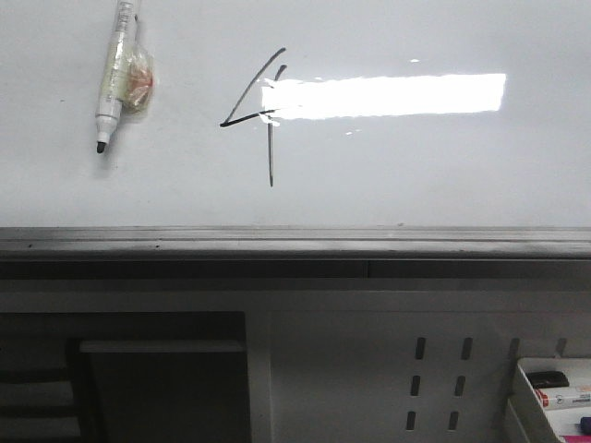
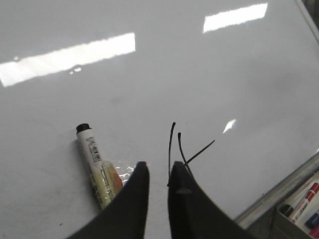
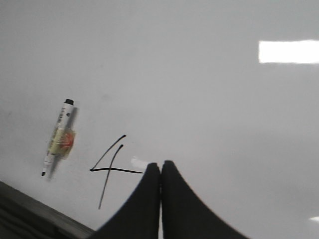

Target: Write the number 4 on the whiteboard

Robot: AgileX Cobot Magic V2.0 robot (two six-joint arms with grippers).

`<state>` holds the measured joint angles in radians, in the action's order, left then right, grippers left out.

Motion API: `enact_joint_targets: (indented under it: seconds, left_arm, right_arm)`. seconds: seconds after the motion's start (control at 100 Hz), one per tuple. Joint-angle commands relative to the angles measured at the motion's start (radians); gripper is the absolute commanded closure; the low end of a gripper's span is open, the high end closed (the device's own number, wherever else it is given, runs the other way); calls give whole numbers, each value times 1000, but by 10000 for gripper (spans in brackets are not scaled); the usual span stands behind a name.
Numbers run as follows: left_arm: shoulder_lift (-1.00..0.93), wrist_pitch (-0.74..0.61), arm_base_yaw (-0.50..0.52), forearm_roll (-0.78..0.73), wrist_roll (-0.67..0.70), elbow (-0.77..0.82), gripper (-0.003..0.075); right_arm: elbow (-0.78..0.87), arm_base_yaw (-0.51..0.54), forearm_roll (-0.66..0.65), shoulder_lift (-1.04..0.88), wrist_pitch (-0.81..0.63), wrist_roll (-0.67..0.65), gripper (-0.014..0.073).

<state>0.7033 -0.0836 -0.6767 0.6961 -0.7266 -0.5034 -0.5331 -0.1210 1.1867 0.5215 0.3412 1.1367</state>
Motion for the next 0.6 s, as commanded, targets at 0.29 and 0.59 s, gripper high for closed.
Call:
enact_joint_targets:
  seconds: [0.29, 0.59]
  left_arm:
    - [-442, -52, 0, 15, 2, 212, 741]
    - [-551, -60, 0, 29, 2, 279, 741]
  right_arm:
    - [283, 4, 27, -348, -109, 39, 648]
    - [319, 4, 91, -384, -114, 39, 648]
